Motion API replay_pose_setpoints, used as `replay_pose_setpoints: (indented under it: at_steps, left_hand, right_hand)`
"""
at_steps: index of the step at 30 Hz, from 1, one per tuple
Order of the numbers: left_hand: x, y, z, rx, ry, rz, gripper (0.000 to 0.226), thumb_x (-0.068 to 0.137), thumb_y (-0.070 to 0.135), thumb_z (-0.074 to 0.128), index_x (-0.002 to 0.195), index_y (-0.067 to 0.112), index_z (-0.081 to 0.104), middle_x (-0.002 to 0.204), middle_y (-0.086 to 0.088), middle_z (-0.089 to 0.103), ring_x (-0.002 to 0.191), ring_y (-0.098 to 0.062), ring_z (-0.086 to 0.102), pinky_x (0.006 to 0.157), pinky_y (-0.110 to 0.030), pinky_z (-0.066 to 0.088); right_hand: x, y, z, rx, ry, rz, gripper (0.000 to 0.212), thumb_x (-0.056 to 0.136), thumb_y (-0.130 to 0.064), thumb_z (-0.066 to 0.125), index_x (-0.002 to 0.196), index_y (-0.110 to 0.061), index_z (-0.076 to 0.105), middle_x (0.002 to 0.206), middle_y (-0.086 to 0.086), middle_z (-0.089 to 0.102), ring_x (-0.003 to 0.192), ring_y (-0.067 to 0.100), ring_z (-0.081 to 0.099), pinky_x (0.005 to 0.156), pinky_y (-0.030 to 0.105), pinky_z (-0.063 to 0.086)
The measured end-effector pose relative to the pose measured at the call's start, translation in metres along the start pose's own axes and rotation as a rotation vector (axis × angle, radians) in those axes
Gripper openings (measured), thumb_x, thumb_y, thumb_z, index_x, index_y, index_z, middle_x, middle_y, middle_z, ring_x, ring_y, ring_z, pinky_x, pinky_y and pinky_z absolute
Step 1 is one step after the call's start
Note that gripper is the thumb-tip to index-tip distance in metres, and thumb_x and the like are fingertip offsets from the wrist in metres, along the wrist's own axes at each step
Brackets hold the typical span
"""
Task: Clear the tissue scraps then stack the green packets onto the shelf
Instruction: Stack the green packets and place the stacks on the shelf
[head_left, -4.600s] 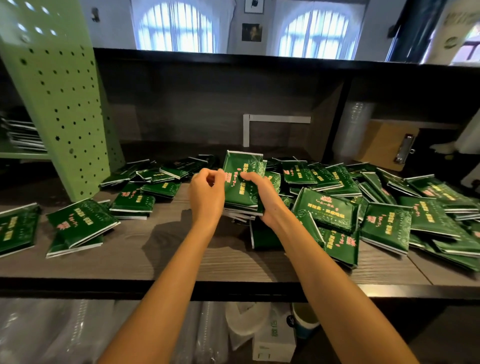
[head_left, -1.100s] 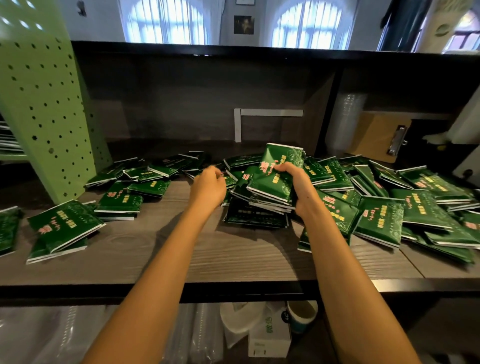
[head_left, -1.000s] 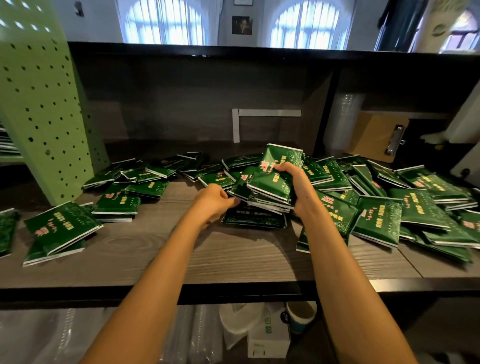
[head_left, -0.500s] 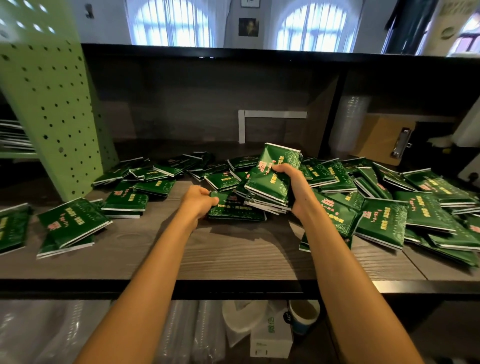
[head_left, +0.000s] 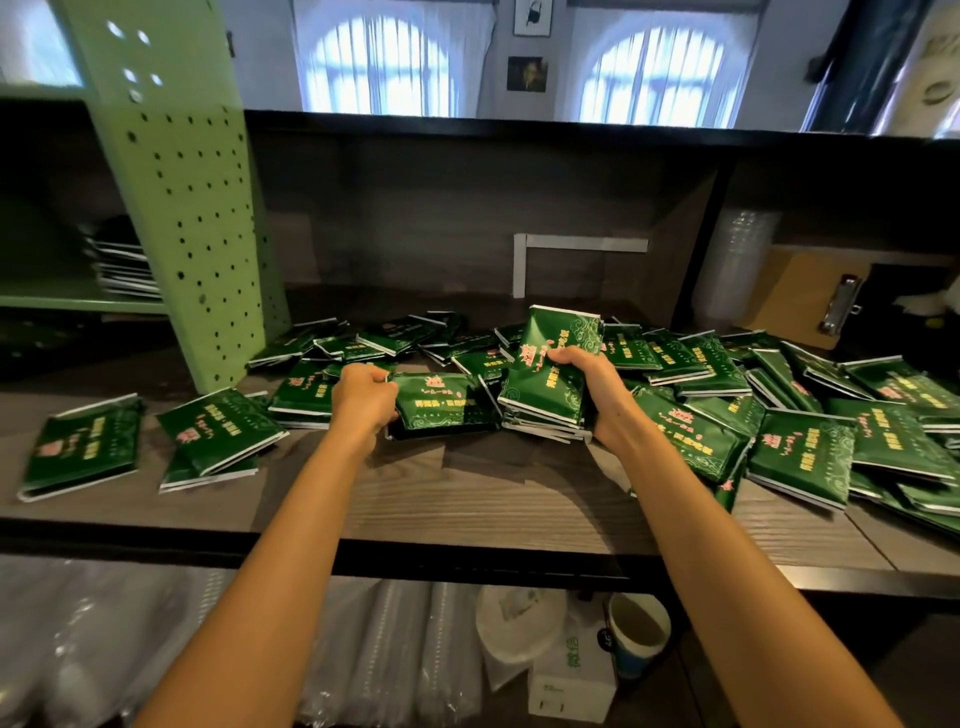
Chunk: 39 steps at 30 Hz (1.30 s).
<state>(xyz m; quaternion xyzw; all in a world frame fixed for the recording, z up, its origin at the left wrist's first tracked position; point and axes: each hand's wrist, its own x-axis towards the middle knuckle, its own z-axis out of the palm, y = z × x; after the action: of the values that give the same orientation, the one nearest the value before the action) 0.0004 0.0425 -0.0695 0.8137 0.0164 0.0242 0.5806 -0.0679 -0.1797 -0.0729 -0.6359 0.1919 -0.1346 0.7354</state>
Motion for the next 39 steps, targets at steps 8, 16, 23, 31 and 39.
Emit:
replay_pose_setpoints:
  at_steps: [8, 16, 23, 31, 39]
  left_hand:
    - [0.008, -0.007, -0.022, -0.21, 0.125, -0.008, 0.029, 0.096, 0.003, 0.045, 0.123, -0.002, 0.049, 0.097, -0.012, 0.053, 0.055, -0.012, 0.049, 0.052, -0.024, 0.044]
    - [-0.003, -0.011, -0.019, -0.181, 0.204, -0.032, 0.034, 0.093, 0.009, 0.049, 0.06, 0.015, 0.043, 0.059, -0.004, 0.042, 0.051, -0.017, 0.038, 0.063, -0.031, 0.034]
    - [-0.008, 0.001, -0.025, -0.679, 0.193, -0.096, 0.009, 0.092, 0.005, 0.052, 0.097, 0.01, 0.057, 0.106, -0.014, 0.06, 0.082, -0.023, 0.059, 0.08, -0.041, 0.054]
    - [-0.057, 0.025, -0.005, -0.472, -0.209, 0.179, 0.02, 0.087, -0.006, 0.055, 0.086, 0.015, 0.052, 0.083, -0.005, 0.059, 0.062, -0.012, 0.062, 0.042, -0.019, 0.051]
    - [-0.055, 0.013, 0.017, -0.178, -0.187, 0.208, 0.037, 0.075, 0.0, 0.07, 0.097, 0.011, 0.042, 0.109, -0.01, 0.048, 0.07, -0.011, 0.056, 0.044, -0.023, 0.052]
  right_hand:
    - [-0.011, -0.014, 0.025, -0.067, 0.006, -0.02, 0.126, 0.036, -0.047, 0.083, 0.143, -0.014, 0.025, 0.136, 0.009, 0.05, 0.116, 0.028, 0.055, 0.099, 0.048, 0.045]
    - [-0.011, 0.0, 0.049, -0.065, -0.03, 0.023, 0.13, 0.031, -0.048, 0.077, 0.143, -0.016, 0.021, 0.145, 0.01, 0.041, 0.128, 0.03, 0.046, 0.104, 0.053, 0.039]
    - [-0.022, 0.0, 0.061, 0.003, 0.032, 0.036, 0.123, 0.051, -0.039, 0.079, 0.148, -0.017, 0.006, 0.148, 0.011, 0.034, 0.13, 0.03, 0.04, 0.107, 0.051, 0.034]
    - [-0.031, 0.002, 0.066, 0.071, 0.051, -0.013, 0.087, 0.084, -0.032, 0.064, 0.148, -0.016, 0.008, 0.141, 0.015, 0.043, 0.121, 0.028, 0.051, 0.096, 0.048, 0.048]
    - [-0.018, 0.029, 0.043, 0.086, -0.105, -0.003, 0.123, 0.047, -0.092, 0.055, 0.148, -0.038, 0.01, 0.157, 0.0, 0.02, 0.141, 0.025, 0.026, 0.11, 0.063, 0.019]
